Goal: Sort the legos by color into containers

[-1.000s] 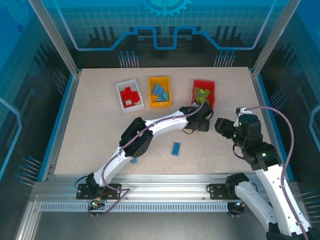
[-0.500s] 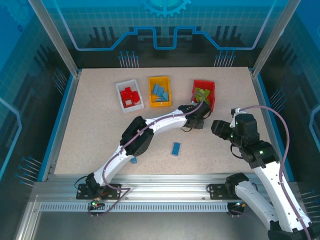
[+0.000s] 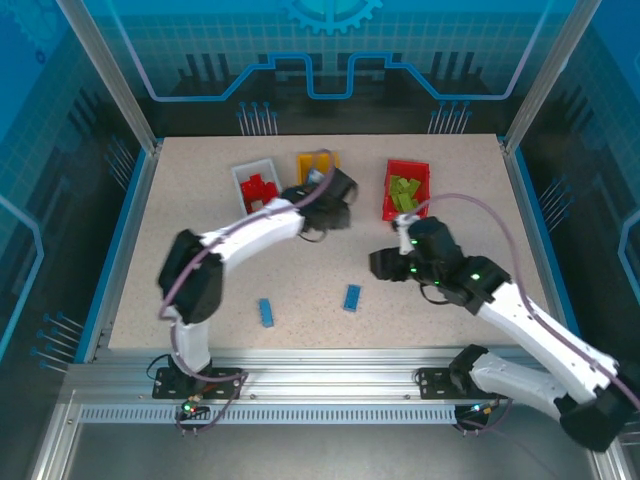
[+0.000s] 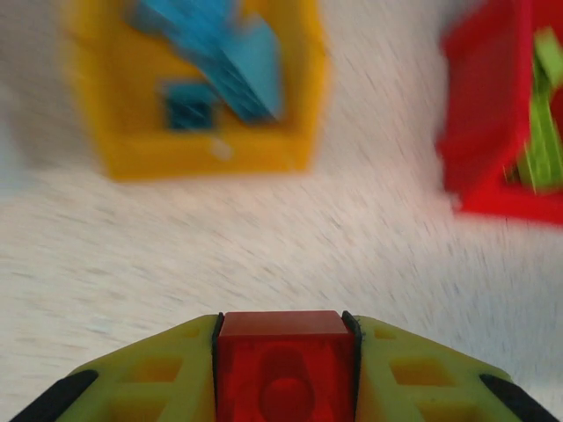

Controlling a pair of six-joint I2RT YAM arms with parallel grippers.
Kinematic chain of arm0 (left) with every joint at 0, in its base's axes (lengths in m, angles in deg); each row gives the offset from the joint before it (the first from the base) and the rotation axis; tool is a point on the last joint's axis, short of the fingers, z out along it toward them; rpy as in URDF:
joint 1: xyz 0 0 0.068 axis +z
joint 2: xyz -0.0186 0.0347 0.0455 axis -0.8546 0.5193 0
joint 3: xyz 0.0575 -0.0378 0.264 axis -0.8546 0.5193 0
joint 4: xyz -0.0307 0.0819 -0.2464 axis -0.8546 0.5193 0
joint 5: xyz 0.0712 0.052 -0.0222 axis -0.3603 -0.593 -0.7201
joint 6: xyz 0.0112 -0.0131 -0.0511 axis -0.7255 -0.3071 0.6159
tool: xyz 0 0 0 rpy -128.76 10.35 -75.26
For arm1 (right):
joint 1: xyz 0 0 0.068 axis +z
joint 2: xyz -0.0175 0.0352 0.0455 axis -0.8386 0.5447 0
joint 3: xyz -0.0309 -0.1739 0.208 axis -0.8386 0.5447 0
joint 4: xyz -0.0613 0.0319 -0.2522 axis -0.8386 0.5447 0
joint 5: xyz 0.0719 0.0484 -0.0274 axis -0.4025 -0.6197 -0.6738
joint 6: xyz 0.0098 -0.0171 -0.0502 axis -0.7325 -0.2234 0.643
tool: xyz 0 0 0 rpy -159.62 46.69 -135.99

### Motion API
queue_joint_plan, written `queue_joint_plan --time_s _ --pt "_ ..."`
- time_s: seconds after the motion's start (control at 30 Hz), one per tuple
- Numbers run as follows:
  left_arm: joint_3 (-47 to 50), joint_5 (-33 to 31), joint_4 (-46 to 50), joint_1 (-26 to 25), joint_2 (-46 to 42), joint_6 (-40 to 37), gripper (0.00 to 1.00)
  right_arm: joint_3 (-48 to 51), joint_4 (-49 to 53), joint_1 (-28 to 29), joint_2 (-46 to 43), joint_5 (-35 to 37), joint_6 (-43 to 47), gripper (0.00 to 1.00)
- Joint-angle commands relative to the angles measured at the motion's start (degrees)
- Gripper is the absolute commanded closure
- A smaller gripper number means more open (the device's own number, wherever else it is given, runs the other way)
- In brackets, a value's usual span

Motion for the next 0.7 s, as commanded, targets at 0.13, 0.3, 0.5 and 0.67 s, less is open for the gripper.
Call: queue_joint_plan --time_s 0.13,0.3,0.5,0.67 --pt "3.6 -0.6 2.3 13.9 -2.0 -6.8 0.66 -9.0 -16.5 7.2 16.3 0.2 2.3 0.40" --pt "-1.2 -2.0 4.0 18.4 4.8 -9.4 0.66 -14.8 -19.8 7.5 25.2 -1.9 1.0 0.41" --pt "-5.1 -3.7 5.2 20.1 11.3 -10.1 0.66 -17.2 -19.6 8.1 28.8 -2.4 0.2 0.41" --pt "-7.8 -5.7 6.2 20.1 14.5 -11.0 0.64 -15.9 -19.7 8.2 28.6 -2.7 -0.5 0.41"
